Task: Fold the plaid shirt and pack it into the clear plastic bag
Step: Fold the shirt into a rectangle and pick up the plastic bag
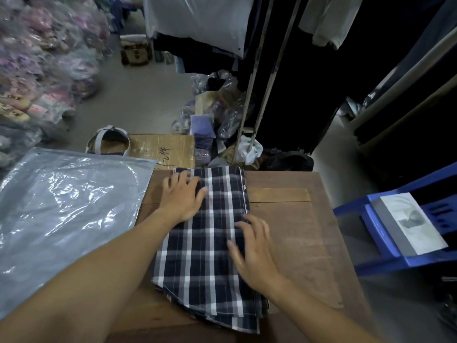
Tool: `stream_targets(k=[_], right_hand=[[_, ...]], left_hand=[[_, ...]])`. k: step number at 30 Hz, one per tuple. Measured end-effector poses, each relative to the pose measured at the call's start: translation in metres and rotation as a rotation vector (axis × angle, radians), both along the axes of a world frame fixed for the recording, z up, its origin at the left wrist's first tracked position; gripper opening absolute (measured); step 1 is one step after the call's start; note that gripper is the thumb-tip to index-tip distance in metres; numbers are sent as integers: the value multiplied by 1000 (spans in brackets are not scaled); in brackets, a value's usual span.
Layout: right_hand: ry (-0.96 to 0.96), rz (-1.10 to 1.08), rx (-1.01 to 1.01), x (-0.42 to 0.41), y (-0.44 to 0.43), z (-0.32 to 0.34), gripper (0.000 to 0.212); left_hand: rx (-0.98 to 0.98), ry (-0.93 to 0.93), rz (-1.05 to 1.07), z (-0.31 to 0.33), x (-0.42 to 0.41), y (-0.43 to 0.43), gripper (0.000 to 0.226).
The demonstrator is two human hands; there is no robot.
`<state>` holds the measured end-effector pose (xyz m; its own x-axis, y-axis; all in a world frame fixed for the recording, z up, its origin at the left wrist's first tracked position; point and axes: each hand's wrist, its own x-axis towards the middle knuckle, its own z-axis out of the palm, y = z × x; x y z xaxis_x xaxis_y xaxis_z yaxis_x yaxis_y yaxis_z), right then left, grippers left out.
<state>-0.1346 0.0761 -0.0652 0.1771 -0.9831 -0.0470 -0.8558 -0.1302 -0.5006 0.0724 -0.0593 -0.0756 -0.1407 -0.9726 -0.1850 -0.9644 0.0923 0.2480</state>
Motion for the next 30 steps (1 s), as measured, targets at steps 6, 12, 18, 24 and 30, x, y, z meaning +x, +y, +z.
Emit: stream_targets(k=[6, 12, 18, 24, 30], right_hand=[[-196, -356, 431, -13, 8, 22, 36], [-303, -423, 581, -12, 5, 24, 38], [-291, -402, 628, -34, -27, 43, 27], [103, -139, 543, -91, -101, 63, 31], [368, -49, 475, -93, -143, 59, 45]], left_hand=[[-2, 87, 89, 14, 4, -38, 38], [3, 120, 92, 18, 12, -51, 14], [120, 85, 166, 28, 24, -50, 14], [538, 328, 272, 35, 37, -4, 15], [772, 462, 267, 27, 13, 62, 26]])
